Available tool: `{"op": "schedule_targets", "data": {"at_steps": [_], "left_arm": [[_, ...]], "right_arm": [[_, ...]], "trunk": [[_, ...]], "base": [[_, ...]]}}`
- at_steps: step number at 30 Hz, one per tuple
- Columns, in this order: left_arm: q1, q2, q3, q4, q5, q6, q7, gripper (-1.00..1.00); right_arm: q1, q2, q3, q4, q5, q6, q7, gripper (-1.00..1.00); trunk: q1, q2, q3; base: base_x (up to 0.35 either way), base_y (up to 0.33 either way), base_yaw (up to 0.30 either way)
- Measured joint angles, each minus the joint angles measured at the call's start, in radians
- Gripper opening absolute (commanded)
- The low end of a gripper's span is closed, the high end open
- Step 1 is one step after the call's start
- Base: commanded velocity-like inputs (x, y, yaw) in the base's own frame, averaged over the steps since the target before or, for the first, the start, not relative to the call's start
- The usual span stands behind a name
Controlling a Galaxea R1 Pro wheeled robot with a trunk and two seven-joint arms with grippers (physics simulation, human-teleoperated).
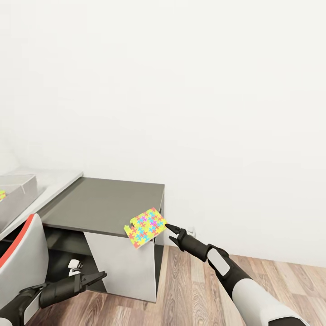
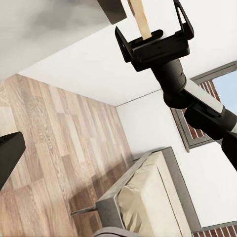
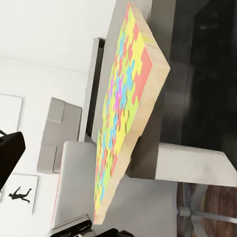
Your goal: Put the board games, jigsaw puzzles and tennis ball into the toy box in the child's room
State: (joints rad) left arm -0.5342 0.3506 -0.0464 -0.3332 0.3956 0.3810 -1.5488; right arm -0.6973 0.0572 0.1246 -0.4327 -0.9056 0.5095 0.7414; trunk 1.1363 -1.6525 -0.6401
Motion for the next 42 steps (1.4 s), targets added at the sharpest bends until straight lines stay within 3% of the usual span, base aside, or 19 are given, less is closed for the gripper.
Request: {"op": "schedule_targets", "data": {"at_steps": [11,39,42], "left_arm": [[0.0,-0.001,0.001,0.0,-0.002,0.001,0.001,1.0],[0.0,0.0,0.001,0.0,-0.001,0.001,0.001,1.0],[0.001,0.0,0.001,0.0,-0.001,0.001,0.001,1.0]], "right_arm": [[0.001,-0.001,-0.036,0.0,0.002,0.0,0.003,1.0],[0.002,-0.002,-0.041,0.0,0.002,0.0,0.001,1.0],[0.002,-0.002,-0.041,0.0,0.002,0.0,0.001,1.0]], "trunk": [[0.0,0.0,0.0],[0.0,0.0,0.0],[0.011,-0.021,-0.009]], "base": [[0.047,-0.042,0.0],[0.01,-0.009,0.0],[0.0,0.0,0.0]]}}
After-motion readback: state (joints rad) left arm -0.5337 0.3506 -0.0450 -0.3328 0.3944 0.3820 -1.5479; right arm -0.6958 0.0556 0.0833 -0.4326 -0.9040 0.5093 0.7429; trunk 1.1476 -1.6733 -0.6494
